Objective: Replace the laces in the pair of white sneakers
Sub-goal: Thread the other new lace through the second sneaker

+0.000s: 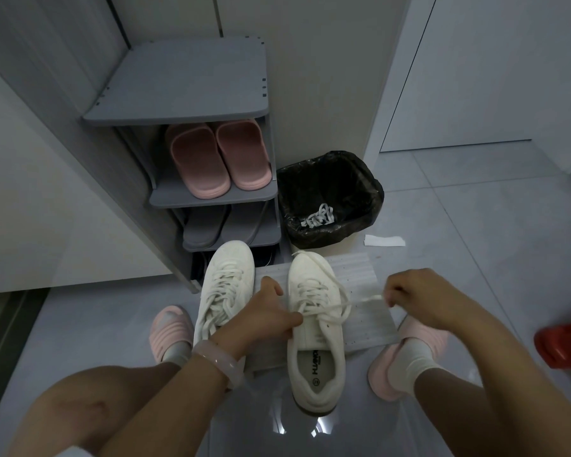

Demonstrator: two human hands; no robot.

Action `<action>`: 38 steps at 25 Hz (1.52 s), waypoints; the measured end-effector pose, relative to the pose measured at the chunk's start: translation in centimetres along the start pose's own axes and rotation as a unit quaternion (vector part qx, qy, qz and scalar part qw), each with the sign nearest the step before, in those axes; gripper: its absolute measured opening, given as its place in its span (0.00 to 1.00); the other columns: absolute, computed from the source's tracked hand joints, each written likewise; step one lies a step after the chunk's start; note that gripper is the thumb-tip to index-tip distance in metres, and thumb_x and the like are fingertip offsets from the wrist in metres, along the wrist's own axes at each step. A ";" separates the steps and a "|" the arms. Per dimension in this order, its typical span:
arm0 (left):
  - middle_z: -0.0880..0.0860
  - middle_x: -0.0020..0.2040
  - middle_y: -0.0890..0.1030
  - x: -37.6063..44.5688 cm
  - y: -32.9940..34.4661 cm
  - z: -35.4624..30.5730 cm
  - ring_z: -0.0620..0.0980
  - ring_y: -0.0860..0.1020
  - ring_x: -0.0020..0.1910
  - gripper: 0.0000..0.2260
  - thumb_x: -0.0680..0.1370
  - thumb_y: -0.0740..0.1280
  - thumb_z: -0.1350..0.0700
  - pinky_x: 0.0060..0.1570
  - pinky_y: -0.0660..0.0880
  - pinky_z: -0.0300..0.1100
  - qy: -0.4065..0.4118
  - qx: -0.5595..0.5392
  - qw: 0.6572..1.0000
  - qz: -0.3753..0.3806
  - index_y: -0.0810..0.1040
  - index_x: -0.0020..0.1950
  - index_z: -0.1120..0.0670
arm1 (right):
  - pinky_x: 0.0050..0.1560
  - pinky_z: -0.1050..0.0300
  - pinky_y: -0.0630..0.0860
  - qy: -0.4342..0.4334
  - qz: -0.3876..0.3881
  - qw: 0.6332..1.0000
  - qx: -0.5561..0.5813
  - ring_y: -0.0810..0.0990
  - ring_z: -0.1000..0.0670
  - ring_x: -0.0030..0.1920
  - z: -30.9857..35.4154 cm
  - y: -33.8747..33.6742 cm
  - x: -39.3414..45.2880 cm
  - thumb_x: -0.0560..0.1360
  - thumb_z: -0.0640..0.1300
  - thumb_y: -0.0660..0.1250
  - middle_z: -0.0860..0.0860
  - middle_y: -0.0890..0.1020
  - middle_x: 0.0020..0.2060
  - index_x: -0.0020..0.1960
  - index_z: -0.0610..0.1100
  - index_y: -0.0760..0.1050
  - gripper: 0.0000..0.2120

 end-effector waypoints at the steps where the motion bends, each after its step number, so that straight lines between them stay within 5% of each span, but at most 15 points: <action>1: 0.46 0.44 0.66 0.0 0.0 0.0 0.50 0.76 0.41 0.19 0.73 0.67 0.62 0.44 0.79 0.45 0.001 0.003 1.000 0.001 0.61 0.58 0.57 | 0.39 0.64 0.66 0.027 -0.005 1.000 0.005 0.74 0.53 0.43 -1.1 -0.9 -0.3 0.77 0.41 0.60 0.53 0.79 0.42 0.34 0.51 0.72 0.14; 7: 0.45 0.47 0.66 0.2 0.1 0.1 0.57 0.78 0.53 0.16 0.73 0.67 0.61 0.51 0.79 0.52 0.006 0.014 1.000 0.016 0.65 0.57 0.57 | 0.42 0.58 0.66 0.122 -0.078 0.989 0.028 0.73 0.48 0.43 -1.7 -1.6 -0.4 0.79 0.41 0.57 0.45 0.80 0.48 0.38 0.46 0.74 0.13; 12: 0.51 0.57 0.68 0.1 0.2 0.1 0.52 0.77 0.52 0.20 0.73 0.67 0.59 0.51 0.77 0.45 0.047 0.078 0.995 0.031 0.65 0.62 0.54 | 0.34 0.60 0.64 0.120 -0.112 0.975 0.152 0.70 0.51 0.35 -0.8 -2.7 -0.5 0.80 0.42 0.58 0.49 0.73 0.39 0.38 0.43 0.76 0.14; 15: 0.50 0.72 0.61 0.5 1.1 -0.2 0.50 0.65 0.68 0.23 0.74 0.68 0.55 0.64 0.66 0.43 0.204 0.224 0.953 0.021 0.68 0.67 0.50 | 0.29 0.63 0.62 0.040 -0.099 0.880 0.462 0.65 0.55 0.27 1.9 -2.7 -1.3 0.80 0.44 0.59 0.52 0.71 0.30 0.41 0.38 0.76 0.14; 17: 0.50 0.71 0.67 0.3 1.7 -1.1 0.49 0.64 0.70 0.13 0.76 0.66 0.53 0.68 0.63 0.44 0.261 0.225 0.938 0.036 0.77 0.59 0.55 | 0.27 0.65 0.61 -0.004 -0.076 0.826 0.558 0.63 0.59 0.24 3.3 -2.3 -1.3 0.79 0.46 0.58 0.57 0.70 0.25 0.40 0.38 0.73 0.14; 19: 0.52 0.65 0.75 0.5 2.4 -1.5 0.50 0.68 0.67 0.14 0.79 0.62 0.50 0.69 0.61 0.48 0.279 0.240 0.927 0.065 0.82 0.49 0.59 | 0.25 0.67 0.61 0.002 -0.070 0.807 0.586 0.63 0.59 0.24 3.8 -1.9 -1.0 0.79 0.48 0.59 0.57 0.70 0.24 0.37 0.41 0.72 0.15; 23: 0.45 0.71 0.68 1.1 3.7 -1.7 0.43 0.52 0.75 0.21 0.81 0.52 0.45 0.72 0.35 0.57 0.218 0.456 0.850 0.148 0.79 0.57 0.55 | 0.25 0.65 0.61 0.058 -0.021 0.856 0.513 0.63 0.56 0.26 2.7 -1.8 -1.0 0.75 0.50 0.65 0.53 0.69 0.25 0.32 0.42 0.76 0.16; 27: 0.48 0.67 0.70 0.9 4.8 -1.6 0.46 0.57 0.73 0.18 0.82 0.51 0.49 0.71 0.37 0.62 0.237 0.520 0.812 0.116 0.76 0.61 0.54 | 0.29 0.65 0.65 0.034 0.051 0.927 0.370 0.67 0.56 0.28 1.9 -2.5 -1.6 0.73 0.42 0.69 0.51 0.74 0.30 0.42 0.40 0.81 0.05; 29: 0.54 0.62 0.73 0.9 4.7 -2.0 0.51 0.65 0.67 0.16 0.82 0.52 0.51 0.72 0.49 0.58 0.239 0.488 0.836 0.074 0.76 0.60 0.55 | 0.32 0.67 0.66 0.035 0.022 0.966 0.257 0.70 0.56 0.31 1.3 -2.8 -1.4 0.74 0.39 0.66 0.52 0.76 0.33 0.43 0.42 0.81 0.05; 31: 0.54 0.51 0.77 0.8 3.9 -2.5 0.52 0.72 0.54 0.16 0.82 0.52 0.50 0.63 0.63 0.51 0.225 0.367 0.902 0.041 0.77 0.47 0.55 | 0.34 0.63 0.67 0.077 -0.039 0.987 0.136 0.72 0.54 0.36 0.2 -2.8 -1.0 0.75 0.39 0.65 0.50 0.78 0.37 0.44 0.44 0.81 0.07; 33: 0.48 0.39 0.75 0.5 2.6 -2.8 0.48 0.71 0.44 0.17 0.82 0.52 0.48 0.54 0.65 0.45 0.220 0.315 0.923 0.037 0.70 0.35 0.51 | 0.36 0.58 0.67 0.117 -0.090 0.985 0.088 0.74 0.49 0.38 -0.8 -2.6 -0.8 0.75 0.42 0.64 0.45 0.79 0.37 0.45 0.39 0.81 0.09; 36: 0.47 0.37 0.77 0.3 1.0 -2.9 0.48 0.76 0.42 0.13 0.80 0.58 0.48 0.53 0.72 0.45 0.209 0.184 0.960 0.043 0.73 0.36 0.47 | 0.38 0.57 0.69 0.123 -0.144 0.975 0.118 0.76 0.46 0.39 -1.4 -2.8 -1.1 0.76 0.44 0.64 0.46 0.79 0.35 0.42 0.42 0.80 0.09; 38: 0.52 0.40 0.77 -0.2 -0.1 -3.5 0.46 0.77 0.39 0.07 0.79 0.63 0.54 0.45 0.74 0.39 0.202 0.022 0.979 0.025 0.74 0.41 0.48 | 0.36 0.59 0.68 0.107 -0.104 0.980 0.135 0.76 0.50 0.40 -1.4 -3.1 -1.7 0.76 0.48 0.65 0.49 0.79 0.39 0.42 0.48 0.78 0.06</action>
Point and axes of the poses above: each hand's wrist, its own x-axis towards the middle knuckle, its own y-axis out of the palm, z = x × y, the point moved 2 cm from there along x, towards the middle knuckle
